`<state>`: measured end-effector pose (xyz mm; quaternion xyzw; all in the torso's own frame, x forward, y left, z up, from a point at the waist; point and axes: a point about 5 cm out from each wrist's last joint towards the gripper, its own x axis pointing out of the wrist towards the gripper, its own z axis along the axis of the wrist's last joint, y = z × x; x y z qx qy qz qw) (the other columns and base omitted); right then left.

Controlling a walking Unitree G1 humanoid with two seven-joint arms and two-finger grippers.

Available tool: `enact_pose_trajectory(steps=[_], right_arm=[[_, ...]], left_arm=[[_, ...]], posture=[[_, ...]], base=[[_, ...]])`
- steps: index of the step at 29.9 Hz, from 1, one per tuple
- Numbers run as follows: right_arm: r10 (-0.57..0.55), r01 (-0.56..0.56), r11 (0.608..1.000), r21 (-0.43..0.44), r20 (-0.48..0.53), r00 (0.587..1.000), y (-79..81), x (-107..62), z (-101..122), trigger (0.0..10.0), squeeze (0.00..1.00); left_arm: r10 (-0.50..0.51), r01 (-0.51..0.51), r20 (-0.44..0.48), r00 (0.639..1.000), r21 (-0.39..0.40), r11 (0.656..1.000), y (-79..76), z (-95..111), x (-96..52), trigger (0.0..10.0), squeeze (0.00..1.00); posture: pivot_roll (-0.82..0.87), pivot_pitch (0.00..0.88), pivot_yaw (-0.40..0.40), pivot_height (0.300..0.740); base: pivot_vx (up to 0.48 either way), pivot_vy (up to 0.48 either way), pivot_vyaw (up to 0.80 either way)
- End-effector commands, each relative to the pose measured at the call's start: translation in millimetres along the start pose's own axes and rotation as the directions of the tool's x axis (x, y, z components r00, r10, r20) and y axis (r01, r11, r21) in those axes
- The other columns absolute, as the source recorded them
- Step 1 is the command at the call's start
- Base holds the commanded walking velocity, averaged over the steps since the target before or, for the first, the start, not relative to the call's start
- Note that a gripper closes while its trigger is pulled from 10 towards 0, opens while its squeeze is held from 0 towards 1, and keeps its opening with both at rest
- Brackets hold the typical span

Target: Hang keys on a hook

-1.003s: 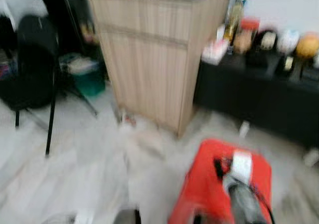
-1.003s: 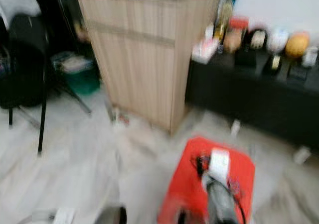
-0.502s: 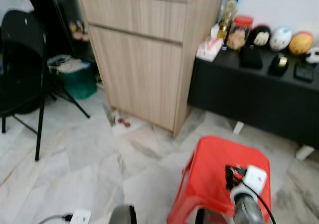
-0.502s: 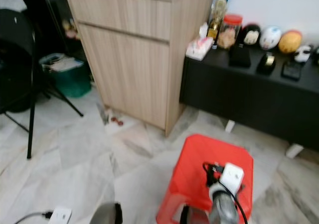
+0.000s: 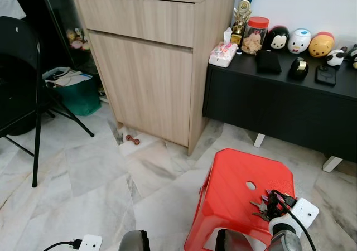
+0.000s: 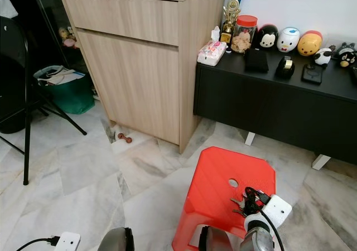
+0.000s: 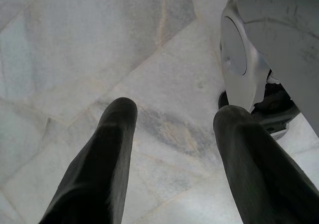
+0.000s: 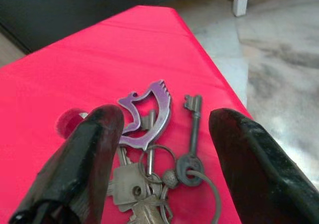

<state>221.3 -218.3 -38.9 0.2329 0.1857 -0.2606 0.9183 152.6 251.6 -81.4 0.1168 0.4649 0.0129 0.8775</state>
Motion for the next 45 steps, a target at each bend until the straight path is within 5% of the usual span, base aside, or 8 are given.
enact_pose_trajectory(steps=[1, 10, 23, 27, 45], right_arm=[[0.0, -0.001, 1.0, 0.028, 0.006, 1.0, 0.2, -0.7, 1.7, 10.0, 0.0], [0.077, -0.077, 0.994, 0.076, -0.006, 0.997, 1.5, -16.6, -14.4, 10.0, 0.0], [0.072, -0.077, 0.984, 0.158, 0.037, 0.997, -1.1, -20.2, -11.2, 10.0, 0.0], [0.008, -0.022, 0.975, 0.221, 0.066, 0.998, -12.6, -23.5, -7.9, 10.0, 0.0], [0.034, -0.013, 0.953, 0.303, -0.064, 0.997, -15.0, -26.6, -30.6, 10.0, 0.0]], left_arm=[[-0.003, 0.003, -0.015, 1.0, 0.016, 1.0, 1.5, -2.7, -0.6, 10.0, 0.0], [-0.003, 0.004, -0.018, 1.0, 0.026, 1.0, 2.1, -3.1, -0.7, 10.0, 0.0], [0.0, 0.0, -0.019, 1.0, 0.028, 1.0, 2.1, -2.7, -0.6, 10.0, 0.0], [0.001, -0.001, -0.019, 1.0, 0.029, 1.0, 2.2, -2.5, -0.5, 10.0, 0.0], [0.005, -0.004, -0.018, 1.0, 0.028, 1.0, 3.0, -1.3, -0.2, 10.0, 0.0]], posture=[[0.05, 0.0, -0.02, 0.591], [0.05, 0.0, -0.018, 0.591], [0.05, 0.0, -0.022, 0.591], [0.04, 0.0, -0.023, 0.591], [0.05, 0.0, -0.022, 0.591]], base=[[0.0, 0.0, 0.0], [0.0, 0.0, 0.0], [0.0, 0.0, 0.0], [0.0, 0.0, 0.0], [0.0, 0.0, 0.0]])
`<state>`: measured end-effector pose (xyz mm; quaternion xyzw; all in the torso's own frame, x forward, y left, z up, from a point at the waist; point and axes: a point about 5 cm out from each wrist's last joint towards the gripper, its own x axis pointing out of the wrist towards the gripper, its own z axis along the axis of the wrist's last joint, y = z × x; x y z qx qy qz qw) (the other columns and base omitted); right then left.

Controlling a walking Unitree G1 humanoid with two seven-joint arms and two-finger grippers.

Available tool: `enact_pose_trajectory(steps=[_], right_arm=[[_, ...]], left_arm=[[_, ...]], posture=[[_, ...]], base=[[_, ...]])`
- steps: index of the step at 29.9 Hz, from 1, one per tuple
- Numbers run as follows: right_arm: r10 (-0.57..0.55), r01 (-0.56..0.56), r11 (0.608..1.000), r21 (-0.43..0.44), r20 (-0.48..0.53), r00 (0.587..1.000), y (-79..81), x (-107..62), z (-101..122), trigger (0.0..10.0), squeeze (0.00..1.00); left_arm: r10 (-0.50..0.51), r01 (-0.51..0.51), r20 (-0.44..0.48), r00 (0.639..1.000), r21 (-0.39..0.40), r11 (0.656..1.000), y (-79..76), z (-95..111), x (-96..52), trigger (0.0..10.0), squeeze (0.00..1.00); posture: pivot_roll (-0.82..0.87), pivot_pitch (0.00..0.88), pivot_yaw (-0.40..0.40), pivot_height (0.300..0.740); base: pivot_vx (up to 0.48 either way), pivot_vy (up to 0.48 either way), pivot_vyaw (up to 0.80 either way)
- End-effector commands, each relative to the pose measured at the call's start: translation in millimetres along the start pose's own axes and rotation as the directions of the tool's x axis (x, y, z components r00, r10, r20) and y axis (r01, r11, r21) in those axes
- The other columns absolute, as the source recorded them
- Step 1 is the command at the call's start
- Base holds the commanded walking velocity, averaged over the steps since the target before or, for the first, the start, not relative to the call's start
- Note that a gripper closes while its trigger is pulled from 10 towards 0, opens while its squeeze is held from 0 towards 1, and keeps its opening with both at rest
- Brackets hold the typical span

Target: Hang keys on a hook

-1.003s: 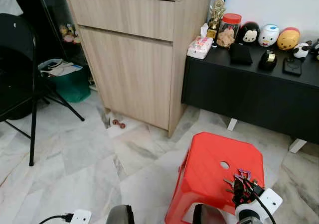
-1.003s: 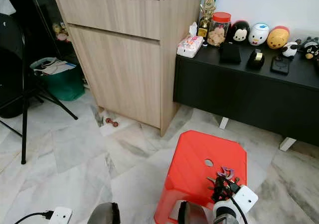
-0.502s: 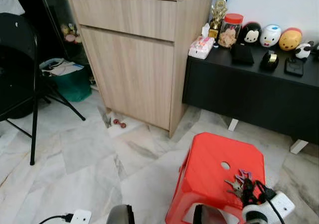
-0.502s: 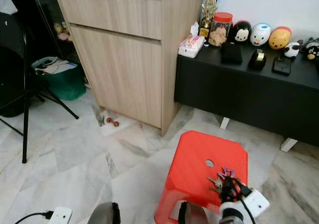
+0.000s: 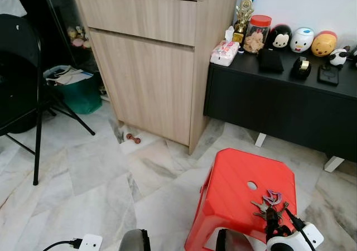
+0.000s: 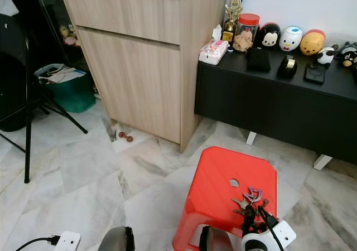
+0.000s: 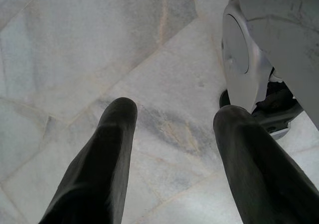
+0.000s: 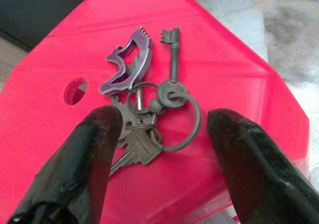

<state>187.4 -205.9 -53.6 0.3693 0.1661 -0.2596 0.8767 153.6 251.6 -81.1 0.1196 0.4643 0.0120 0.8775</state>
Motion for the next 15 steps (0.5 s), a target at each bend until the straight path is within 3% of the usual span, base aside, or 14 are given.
enact_pose_trajectory(steps=[1, 15], right_arm=[[-0.019, 0.019, 0.999, 0.028, -0.016, 1.0, -2.1, -1.5, -4.6, 10.0, 0.0], [-0.011, 0.014, 0.998, 0.055, -0.055, 0.998, -3.8, -1.9, -10.2, 10.0, 0.0]], left_arm=[[0.004, -0.003, -0.019, 1.0, 0.023, 1.0, 2.9, -2.3, -0.5, 10.0, 0.0], [0.002, -0.002, -0.022, 1.0, 0.025, 1.0, 3.4, -2.6, -0.6, 10.0, 0.0]], posture=[[0.05, 0.0, -0.022, 0.591], [0.05, 0.0, -0.021, 0.591]], base=[[0.0, 0.0, 0.0], [0.0, 0.0, 0.0]])
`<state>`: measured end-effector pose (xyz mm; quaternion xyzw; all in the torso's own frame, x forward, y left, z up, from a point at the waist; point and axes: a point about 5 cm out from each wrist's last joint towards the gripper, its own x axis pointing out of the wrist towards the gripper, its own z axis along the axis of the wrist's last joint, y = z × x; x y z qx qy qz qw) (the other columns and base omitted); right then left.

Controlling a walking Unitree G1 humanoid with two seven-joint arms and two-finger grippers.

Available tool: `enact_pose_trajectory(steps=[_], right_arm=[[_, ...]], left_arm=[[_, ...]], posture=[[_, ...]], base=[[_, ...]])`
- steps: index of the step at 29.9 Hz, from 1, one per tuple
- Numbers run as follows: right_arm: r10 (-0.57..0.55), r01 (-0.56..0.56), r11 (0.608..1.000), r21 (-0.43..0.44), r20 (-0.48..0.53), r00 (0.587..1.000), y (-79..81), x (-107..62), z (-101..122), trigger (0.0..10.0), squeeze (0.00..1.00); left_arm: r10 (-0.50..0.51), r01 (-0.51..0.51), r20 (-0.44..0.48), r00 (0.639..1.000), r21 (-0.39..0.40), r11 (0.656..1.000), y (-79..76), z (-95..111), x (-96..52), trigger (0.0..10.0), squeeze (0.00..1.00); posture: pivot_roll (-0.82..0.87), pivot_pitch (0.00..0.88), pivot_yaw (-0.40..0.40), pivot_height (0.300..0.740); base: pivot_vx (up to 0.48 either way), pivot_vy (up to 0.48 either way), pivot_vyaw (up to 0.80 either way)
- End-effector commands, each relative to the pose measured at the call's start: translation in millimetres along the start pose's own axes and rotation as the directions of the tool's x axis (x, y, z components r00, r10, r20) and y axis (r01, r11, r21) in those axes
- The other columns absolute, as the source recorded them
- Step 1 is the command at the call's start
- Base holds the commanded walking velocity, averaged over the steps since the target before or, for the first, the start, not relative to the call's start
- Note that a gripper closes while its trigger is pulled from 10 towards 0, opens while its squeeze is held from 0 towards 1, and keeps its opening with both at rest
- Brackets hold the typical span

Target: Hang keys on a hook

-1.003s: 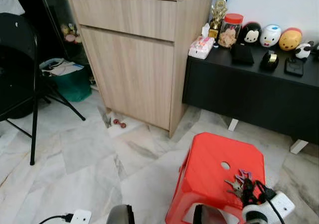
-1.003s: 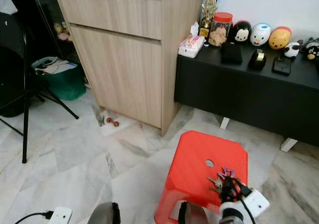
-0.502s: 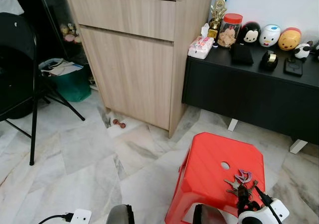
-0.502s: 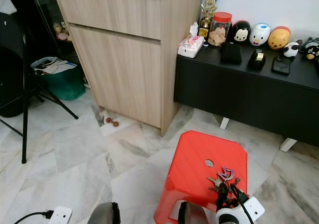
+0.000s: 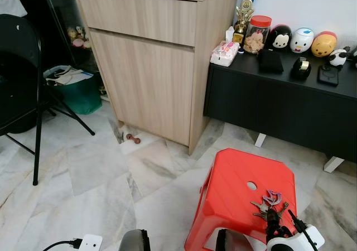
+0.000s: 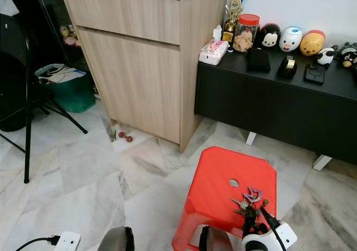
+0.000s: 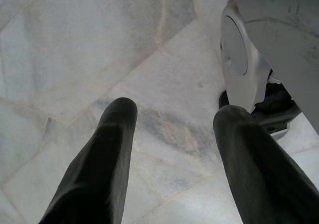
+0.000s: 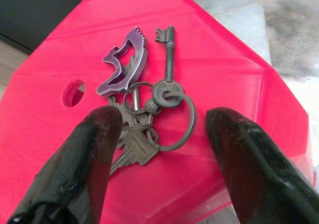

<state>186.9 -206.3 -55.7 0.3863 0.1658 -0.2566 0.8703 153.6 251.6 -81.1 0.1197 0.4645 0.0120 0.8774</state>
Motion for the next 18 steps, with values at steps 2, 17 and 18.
enact_pose_trajectory(steps=[2, 17, 18], right_arm=[[-0.019, 0.02, 1.0, 0.021, -0.05, 0.999, -2.0, -2.6, -10.1, 10.0, 0.0], [0.016, -0.014, 0.999, 0.035, -0.065, 0.998, 3.7, 0.0, -11.6, 0.0, 0.0], [0.017, -0.015, 0.999, 0.036, -0.065, 0.998, 3.8, 0.0, -11.6, 0.0, 0.0]], left_arm=[[0.002, -0.002, -0.021, 1.0, 0.025, 1.0, 3.1, -2.5, -0.5, 10.0, 0.0], [0.001, 0.0, -0.023, 1.0, 0.024, 1.0, 2.8, -2.7, -0.5, 10.0, 0.0], [0.001, 0.0, -0.023, 1.0, 0.024, 1.0, 2.8, -2.7, -0.5, 10.0, 0.0]], posture=[[0.05, 0.0, -0.022, 0.591], [0.05, 0.0, -0.022, 0.591], [0.05, 0.0, -0.022, 0.591]], base=[[0.0, 0.0, 0.0], [0.0, 0.0, 0.0], [0.0, 0.0, 0.0]])
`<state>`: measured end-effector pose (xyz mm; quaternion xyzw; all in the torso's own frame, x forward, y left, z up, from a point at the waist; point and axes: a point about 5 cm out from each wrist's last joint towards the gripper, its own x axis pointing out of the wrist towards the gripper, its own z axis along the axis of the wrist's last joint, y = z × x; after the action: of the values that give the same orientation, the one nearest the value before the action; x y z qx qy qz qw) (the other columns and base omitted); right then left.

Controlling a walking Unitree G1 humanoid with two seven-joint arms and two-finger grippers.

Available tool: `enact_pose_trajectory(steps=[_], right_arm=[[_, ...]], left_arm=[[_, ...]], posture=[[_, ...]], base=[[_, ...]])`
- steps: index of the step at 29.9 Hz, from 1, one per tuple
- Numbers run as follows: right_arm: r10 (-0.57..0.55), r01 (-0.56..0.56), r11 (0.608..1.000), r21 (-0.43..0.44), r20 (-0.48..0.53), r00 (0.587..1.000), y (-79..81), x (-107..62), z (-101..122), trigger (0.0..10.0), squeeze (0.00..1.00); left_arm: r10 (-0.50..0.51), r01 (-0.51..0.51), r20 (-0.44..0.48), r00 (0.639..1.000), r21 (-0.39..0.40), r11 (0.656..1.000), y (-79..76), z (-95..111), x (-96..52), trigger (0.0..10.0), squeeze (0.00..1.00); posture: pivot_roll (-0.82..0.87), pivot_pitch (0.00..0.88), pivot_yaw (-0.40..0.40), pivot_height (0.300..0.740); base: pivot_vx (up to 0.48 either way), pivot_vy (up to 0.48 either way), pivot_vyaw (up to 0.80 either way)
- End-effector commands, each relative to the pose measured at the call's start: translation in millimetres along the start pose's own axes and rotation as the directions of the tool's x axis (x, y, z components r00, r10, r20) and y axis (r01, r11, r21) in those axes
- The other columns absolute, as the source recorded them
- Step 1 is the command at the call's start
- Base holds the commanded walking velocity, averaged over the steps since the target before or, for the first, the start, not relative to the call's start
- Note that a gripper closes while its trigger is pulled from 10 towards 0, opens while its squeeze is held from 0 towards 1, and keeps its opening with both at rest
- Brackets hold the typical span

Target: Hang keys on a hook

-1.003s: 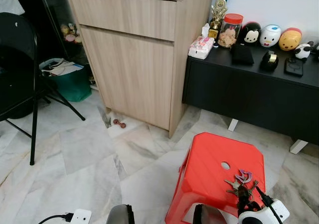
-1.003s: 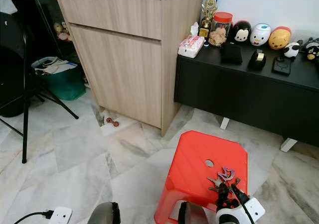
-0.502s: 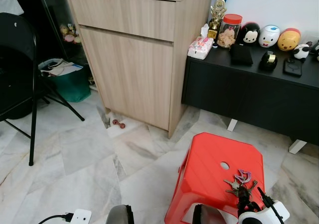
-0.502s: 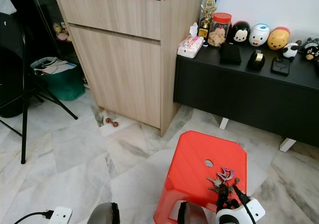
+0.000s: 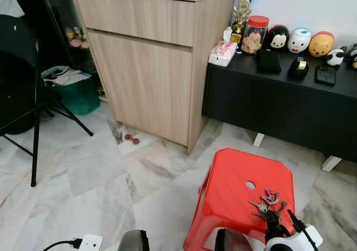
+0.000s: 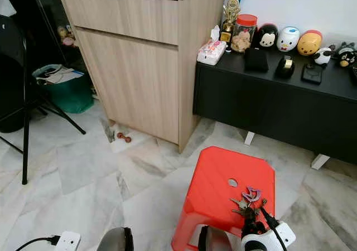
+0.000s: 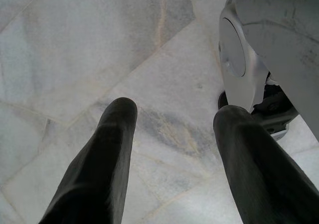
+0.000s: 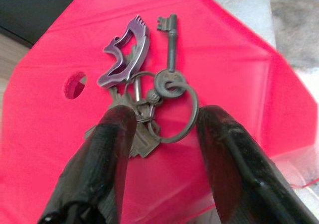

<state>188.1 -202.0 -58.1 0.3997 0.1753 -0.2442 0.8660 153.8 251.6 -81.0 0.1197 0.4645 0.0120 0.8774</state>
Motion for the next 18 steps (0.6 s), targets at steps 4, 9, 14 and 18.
enact_pose_trajectory(steps=[4, 9, 14, 18], right_arm=[[0.007, -0.007, 1.0, 0.007, -0.03, 1.0, 4.1, 0.2, -6.4, 0.0, 0.0], [0.024, -0.023, 1.0, 0.007, -0.019, 1.0, 8.9, 2.2, -4.5, 0.0, 0.0], [0.03, -0.03, 1.0, 0.005, -0.018, 0.999, 10.8, 3.1, -3.9, 0.0, 0.0], [0.029, -0.03, 0.999, -0.015, -0.013, 0.999, 10.5, 3.3, -2.7, 0.0, 0.0]], left_arm=[[0.0, 0.001, -0.024, 1.0, 0.025, 1.0, 2.8, -2.9, -0.6, 10.0, 0.0], [0.0, 0.001, -0.026, 1.0, 0.028, 1.0, 2.8, -3.0, -0.5, 10.0, 0.0], [0.001, 0.0, -0.025, 1.0, 0.026, 1.0, 2.6, -2.8, -0.5, 10.0, 0.0], [0.001, -0.001, -0.026, 1.0, 0.027, 1.0, 2.6, -2.9, -0.5, 10.0, 0.0]], posture=[[0.05, 0.0, -0.022, 0.591], [0.05, 0.0, -0.022, 0.591], [0.05, 0.0, -0.023, 0.591], [0.05, 0.0, -0.023, 0.591]], base=[[0.0, 0.0, 0.0], [0.0, 0.0, 0.0], [0.0, 0.0, 0.0], [0.0, 0.0, 0.0]])
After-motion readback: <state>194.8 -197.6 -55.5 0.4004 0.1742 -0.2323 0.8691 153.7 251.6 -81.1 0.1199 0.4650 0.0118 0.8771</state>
